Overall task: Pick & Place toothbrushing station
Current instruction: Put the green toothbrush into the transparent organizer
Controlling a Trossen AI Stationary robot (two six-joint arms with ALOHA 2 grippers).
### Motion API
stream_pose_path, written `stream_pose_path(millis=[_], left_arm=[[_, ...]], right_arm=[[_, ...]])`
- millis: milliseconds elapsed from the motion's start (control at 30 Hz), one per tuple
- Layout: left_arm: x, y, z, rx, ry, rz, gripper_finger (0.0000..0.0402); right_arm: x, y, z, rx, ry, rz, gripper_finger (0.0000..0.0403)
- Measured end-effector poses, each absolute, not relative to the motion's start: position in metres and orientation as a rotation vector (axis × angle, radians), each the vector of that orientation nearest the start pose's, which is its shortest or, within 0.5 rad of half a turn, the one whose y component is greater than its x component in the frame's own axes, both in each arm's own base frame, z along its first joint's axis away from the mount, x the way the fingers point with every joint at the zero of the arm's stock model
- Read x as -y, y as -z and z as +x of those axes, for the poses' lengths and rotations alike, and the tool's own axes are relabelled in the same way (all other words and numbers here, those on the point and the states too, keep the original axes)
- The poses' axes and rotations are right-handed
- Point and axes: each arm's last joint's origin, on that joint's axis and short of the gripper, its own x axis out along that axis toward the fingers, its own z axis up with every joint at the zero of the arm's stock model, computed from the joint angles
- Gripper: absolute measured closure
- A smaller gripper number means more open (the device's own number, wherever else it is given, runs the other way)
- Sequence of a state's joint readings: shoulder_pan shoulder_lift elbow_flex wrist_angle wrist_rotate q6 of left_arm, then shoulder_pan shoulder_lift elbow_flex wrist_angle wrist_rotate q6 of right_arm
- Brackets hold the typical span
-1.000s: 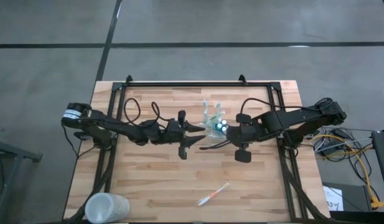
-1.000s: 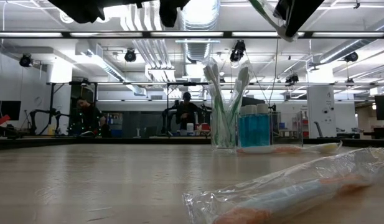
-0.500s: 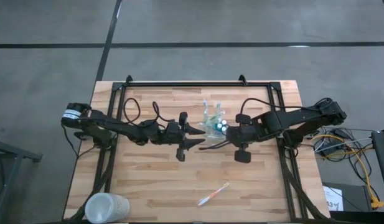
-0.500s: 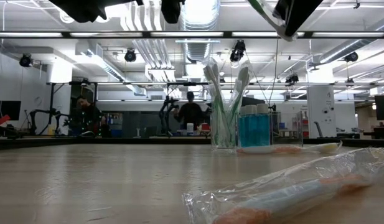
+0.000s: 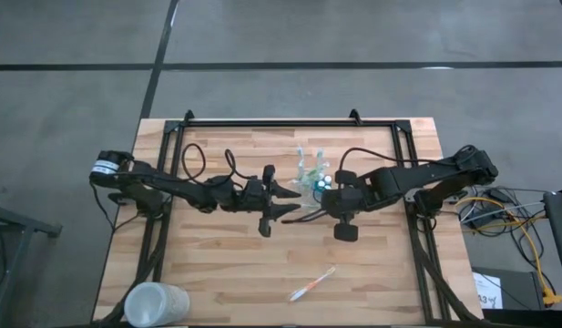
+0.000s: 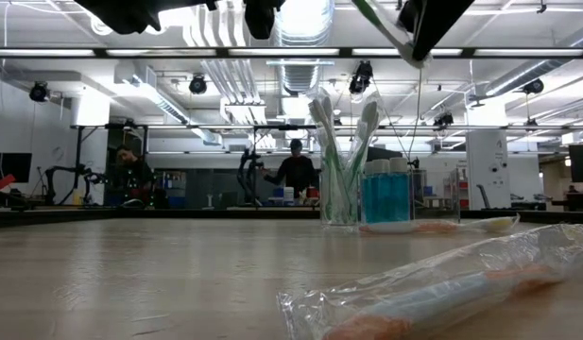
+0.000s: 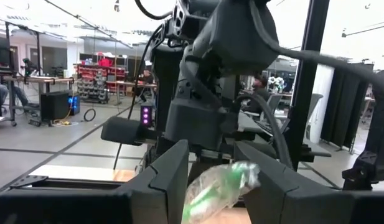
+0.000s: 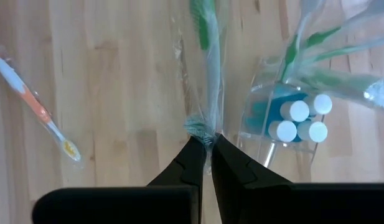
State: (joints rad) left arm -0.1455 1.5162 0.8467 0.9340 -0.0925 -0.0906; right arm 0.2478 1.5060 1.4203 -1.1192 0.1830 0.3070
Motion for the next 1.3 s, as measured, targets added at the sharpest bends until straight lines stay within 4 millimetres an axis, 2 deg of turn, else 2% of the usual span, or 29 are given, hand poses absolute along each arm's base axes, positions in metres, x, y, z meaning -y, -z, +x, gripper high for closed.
stream_pose_path(millis=[233,667,800,1000,1300], left_arm=[[0.045,-0.287,0.325,0.26,0.065,-0.125,0.0266],[0.044,-0.288,0.325,0.266,0.046,-0.156,0.0268],[0.044,-0.289,0.325,0.277,0.036,-0.159,0.0293],[0.043,-0.289,0.325,0.276,0.03,-0.169,0.0375],[0.044,-0.289,0.325,0.276,0.034,-0.185,0.0367]], right_arm=[[-0.066,-0.328,0.281,-1.127,0.114,0.021,0.039],[-0.066,-0.328,0.281,-1.132,0.112,0.026,0.039],[-0.066,-0.328,0.281,-1.132,0.112,0.025,0.039],[-0.066,-0.327,0.281,-1.137,0.101,0.028,0.039],[-0.066,-0.327,0.281,-1.134,0.124,0.058,0.039]])
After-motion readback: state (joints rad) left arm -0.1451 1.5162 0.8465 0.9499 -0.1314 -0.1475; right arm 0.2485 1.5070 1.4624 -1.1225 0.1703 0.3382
